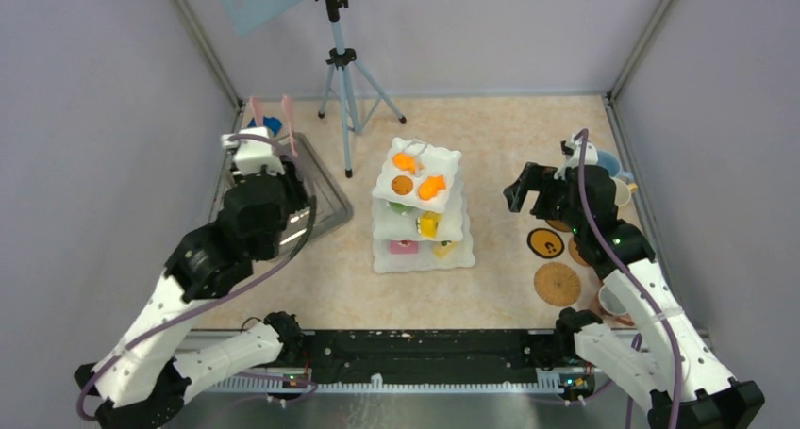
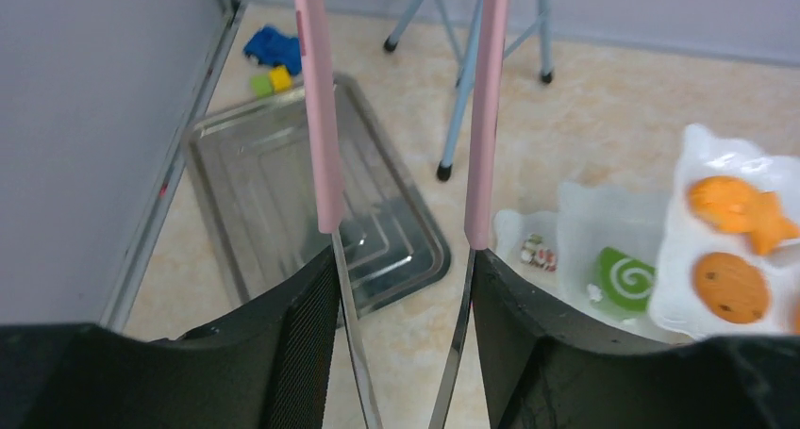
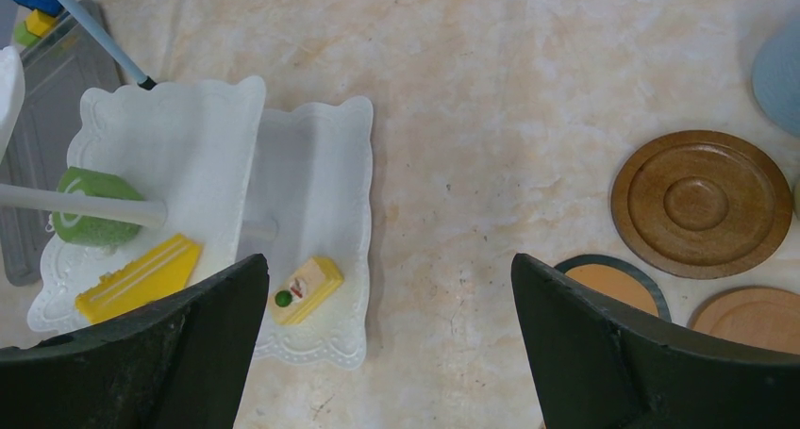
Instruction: Serve the afternoon tea
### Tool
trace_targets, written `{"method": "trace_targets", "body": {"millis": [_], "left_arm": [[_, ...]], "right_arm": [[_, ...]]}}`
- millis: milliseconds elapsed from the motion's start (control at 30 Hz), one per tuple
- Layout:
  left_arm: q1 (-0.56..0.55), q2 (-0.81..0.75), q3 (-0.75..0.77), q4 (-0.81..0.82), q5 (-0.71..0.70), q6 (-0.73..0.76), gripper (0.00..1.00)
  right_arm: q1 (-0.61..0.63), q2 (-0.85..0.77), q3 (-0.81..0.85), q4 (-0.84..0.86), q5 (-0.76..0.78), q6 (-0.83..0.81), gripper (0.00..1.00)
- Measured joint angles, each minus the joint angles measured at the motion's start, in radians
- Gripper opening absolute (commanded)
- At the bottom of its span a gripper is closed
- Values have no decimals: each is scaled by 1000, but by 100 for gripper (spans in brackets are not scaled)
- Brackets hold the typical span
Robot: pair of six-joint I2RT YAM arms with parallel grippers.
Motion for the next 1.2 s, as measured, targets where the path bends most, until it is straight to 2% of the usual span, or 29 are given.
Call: {"method": "trace_targets", "body": {"millis": [133,267,500,600,800,1200], "left_arm": [[3,87,-156,4,-93,-109,57],[71,180,-274,61,-49,-155,57],[489,319,-372,233,274,-284,57],[592,422,-389,255,401,-338,58],[615,608,-396,261,489,-384,59],[666,698,-484,362,512,-378,61]], "right_arm": [[0,-17,-18,5,0,-4,98],[0,-26,-20,2,0,-6,98],[0,-58,-20,-13,0,-6,98],[0,-69,-20,-19,0,-6,98],[0,-71,-20,-24,0,-5,98],[0,-71,-20,-24,1,-6,98]]}}
